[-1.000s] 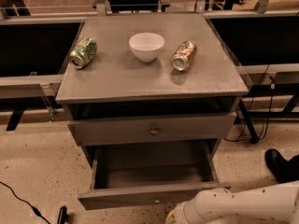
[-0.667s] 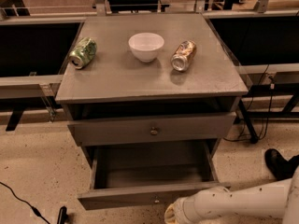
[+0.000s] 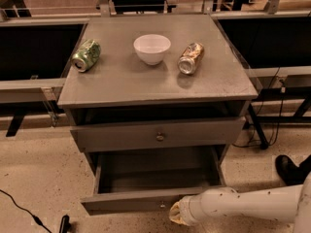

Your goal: Close middle drawer

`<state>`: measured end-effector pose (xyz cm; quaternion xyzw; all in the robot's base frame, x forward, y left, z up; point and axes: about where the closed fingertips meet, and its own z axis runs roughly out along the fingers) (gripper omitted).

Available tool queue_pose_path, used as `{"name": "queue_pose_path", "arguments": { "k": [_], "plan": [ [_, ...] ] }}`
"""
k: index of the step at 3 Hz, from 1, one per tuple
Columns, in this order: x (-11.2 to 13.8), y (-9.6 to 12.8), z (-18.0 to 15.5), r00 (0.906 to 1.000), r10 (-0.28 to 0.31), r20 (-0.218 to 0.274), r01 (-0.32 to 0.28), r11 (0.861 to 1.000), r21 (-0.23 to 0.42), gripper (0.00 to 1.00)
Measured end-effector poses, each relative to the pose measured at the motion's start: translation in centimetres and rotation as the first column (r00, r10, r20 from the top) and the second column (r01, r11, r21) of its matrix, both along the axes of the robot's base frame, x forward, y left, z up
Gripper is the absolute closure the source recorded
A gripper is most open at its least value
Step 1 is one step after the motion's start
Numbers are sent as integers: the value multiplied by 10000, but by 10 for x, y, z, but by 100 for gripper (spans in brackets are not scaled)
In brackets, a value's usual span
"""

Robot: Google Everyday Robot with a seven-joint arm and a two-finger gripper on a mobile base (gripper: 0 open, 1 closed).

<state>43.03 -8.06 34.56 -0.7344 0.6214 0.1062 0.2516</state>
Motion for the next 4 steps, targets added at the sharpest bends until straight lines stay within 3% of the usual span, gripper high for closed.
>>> {"name": "queue_pose_path", "arguments": {
  "k": [2, 4],
  "plan": [
    [29, 4, -3, 9999, 90, -85, -89, 9999, 72, 100],
    [29, 5, -6, 9993, 364, -132, -366, 9992, -159, 100]
  ]
}}
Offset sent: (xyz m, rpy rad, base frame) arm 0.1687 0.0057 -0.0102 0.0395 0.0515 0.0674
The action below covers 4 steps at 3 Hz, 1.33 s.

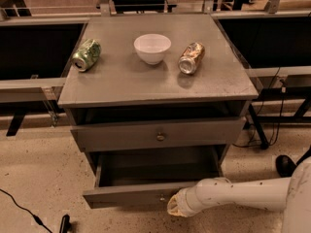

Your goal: Close middle drawer

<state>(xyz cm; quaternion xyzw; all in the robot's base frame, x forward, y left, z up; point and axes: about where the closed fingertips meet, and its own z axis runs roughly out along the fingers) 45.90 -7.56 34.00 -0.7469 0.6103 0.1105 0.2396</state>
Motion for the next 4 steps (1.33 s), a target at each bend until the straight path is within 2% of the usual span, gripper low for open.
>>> {"name": "queue_pose_path", "arguments": {
  "k": [1, 4],
  "plan": [
    [5, 2, -5, 9995, 308, -33, -308, 9995, 13, 100],
    [23, 2, 3, 9987, 428, 284, -430, 9991, 48, 100]
  ]
}}
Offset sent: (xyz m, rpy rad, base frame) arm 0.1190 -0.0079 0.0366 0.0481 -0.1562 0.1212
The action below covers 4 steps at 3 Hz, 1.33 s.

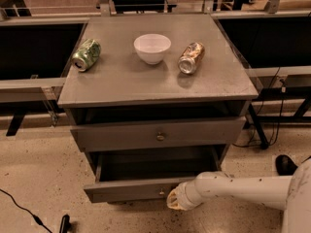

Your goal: Close middle drawer

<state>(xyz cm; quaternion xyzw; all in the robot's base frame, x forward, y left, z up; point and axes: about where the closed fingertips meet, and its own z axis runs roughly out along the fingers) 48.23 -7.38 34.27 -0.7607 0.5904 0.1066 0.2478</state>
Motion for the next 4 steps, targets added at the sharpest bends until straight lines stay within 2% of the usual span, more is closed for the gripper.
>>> {"name": "queue_pose_path", "arguments": {
  "k": [4],
  "plan": [
    [14, 3, 4, 9998, 77, 191, -76, 10000, -20, 100]
  ]
}}
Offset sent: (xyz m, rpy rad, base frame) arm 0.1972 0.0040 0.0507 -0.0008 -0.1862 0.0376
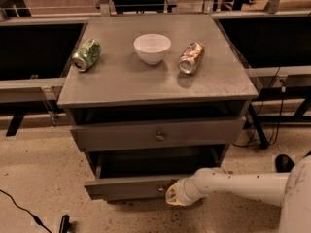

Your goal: Close middle drawer

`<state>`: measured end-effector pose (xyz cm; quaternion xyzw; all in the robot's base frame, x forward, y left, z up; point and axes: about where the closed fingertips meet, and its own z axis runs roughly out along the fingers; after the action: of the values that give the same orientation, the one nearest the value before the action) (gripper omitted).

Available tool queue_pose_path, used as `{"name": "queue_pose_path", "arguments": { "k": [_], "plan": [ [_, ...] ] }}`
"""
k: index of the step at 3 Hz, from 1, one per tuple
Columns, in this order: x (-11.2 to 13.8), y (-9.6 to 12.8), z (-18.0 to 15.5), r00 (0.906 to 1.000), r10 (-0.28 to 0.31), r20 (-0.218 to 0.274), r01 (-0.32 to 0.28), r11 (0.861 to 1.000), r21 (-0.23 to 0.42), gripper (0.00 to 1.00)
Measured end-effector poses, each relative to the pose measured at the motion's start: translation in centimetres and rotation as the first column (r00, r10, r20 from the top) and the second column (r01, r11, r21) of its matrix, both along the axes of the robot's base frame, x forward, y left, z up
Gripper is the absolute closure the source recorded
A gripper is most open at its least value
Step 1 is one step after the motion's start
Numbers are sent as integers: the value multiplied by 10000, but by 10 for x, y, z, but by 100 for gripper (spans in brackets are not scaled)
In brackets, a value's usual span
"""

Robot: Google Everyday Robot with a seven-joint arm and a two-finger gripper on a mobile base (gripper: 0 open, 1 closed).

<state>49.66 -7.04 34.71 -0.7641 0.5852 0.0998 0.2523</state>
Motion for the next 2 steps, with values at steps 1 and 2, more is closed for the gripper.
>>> {"name": "queue_pose_path", "arguments": {
  "k": [1, 2],
  "plan": [
    [4, 2, 0, 9999, 128, 10, -127, 9999, -56, 100],
    [8, 3, 0, 9997, 228, 11, -228, 9997, -123, 100]
  ]
}}
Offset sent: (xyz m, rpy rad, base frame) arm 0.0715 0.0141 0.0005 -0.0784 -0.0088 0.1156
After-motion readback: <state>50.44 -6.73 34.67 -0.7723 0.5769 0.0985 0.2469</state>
